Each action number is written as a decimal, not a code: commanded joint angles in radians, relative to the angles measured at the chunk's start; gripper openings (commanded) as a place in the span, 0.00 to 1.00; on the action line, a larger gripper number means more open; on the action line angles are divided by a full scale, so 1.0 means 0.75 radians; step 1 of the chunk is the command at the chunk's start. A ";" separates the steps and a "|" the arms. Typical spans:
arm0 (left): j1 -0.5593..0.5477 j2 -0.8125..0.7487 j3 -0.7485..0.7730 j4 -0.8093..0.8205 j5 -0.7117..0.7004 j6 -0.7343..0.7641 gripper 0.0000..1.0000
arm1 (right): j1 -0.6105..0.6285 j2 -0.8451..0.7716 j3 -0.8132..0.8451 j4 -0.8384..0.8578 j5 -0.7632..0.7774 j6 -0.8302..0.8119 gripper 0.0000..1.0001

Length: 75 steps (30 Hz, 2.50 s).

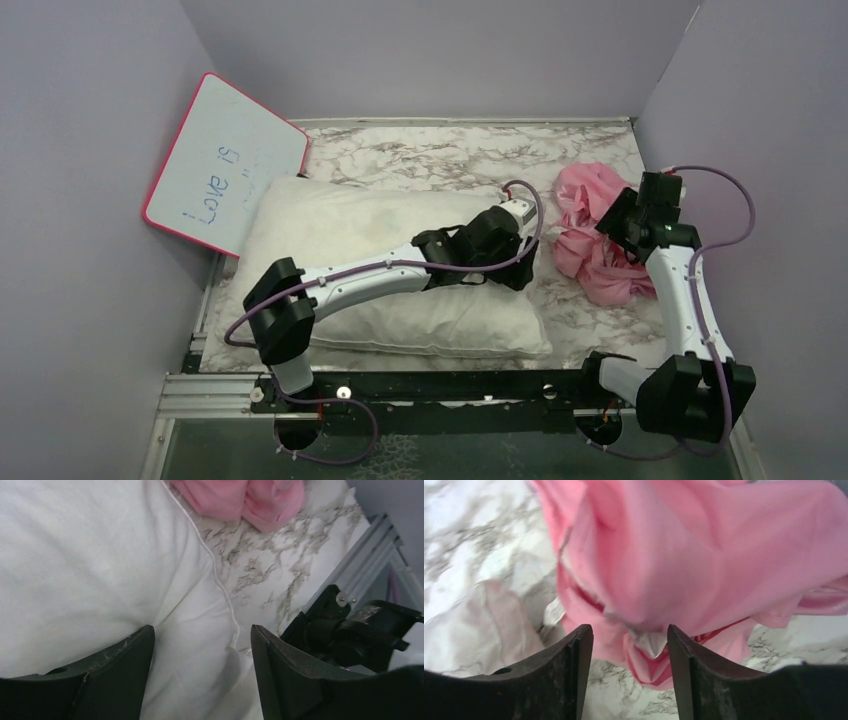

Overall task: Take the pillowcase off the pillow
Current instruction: Adjust the pillowcase at the center of the board, then adjust the pillow at the center of the board.

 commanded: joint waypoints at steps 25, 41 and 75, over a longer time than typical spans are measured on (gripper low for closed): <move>0.305 -0.832 -0.199 -0.495 -0.432 0.067 0.99 | 0.368 -0.316 -0.529 0.236 -1.362 0.134 0.60; 0.306 -1.032 -0.231 -0.642 -0.537 0.029 0.99 | 0.368 0.356 0.297 0.023 -0.676 -0.107 0.08; 0.306 -0.943 -0.126 -0.662 -0.977 -0.023 0.99 | 0.368 -0.507 0.158 -0.092 -0.654 -0.021 1.00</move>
